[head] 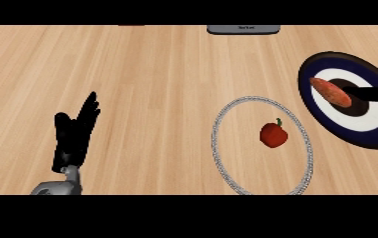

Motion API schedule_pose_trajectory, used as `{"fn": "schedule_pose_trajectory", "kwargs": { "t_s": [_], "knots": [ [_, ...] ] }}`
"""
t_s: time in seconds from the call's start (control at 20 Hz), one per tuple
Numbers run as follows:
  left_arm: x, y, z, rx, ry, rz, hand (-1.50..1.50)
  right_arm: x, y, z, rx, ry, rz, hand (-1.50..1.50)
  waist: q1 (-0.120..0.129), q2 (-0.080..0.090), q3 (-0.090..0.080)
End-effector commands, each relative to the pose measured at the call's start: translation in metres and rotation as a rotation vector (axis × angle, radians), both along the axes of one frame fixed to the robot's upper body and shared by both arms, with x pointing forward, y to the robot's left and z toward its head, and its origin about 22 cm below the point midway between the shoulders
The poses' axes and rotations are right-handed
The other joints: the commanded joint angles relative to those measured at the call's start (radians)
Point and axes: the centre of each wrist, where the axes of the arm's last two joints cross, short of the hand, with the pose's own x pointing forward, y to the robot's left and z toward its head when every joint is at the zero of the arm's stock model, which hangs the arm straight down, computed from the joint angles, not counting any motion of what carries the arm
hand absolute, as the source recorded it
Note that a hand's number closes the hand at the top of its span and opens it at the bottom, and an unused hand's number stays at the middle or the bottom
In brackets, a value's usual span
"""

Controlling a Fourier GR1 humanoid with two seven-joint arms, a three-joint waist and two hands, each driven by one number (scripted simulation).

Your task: Pick the sweet potato from the placemat and place it in the plate

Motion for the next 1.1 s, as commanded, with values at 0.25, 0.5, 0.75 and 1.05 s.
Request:
{"fn": "schedule_pose_trajectory", "kwargs": {
  "t_s": [0.25,0.5,0.75,1.05],
  "knots": [
    [0.01,-0.003,0.001,-0.006,-0.003,-0.001,0.0,-0.042,-0.047,-0.012,0.256,-0.159,0.066,-1.5,0.011,0.004,-0.001],
    [-0.008,-0.011,-0.014,0.007,0.008,-0.003,0.0,-0.06,-0.064,-0.016,0.286,-0.183,0.106,-1.5,0.016,0.004,-0.001],
    [0.004,0.004,-0.001,-0.005,-0.01,-0.013,0.0,-0.059,-0.053,-0.033,0.246,-0.172,0.151,-1.5,0.015,0.004,-0.002],
    [-0.006,-0.024,-0.004,0.008,-0.013,-0.028,0.0,-0.066,-0.055,-0.043,0.208,-0.166,0.11,-1.5,0.015,0.004,-0.001]
  ]
}}
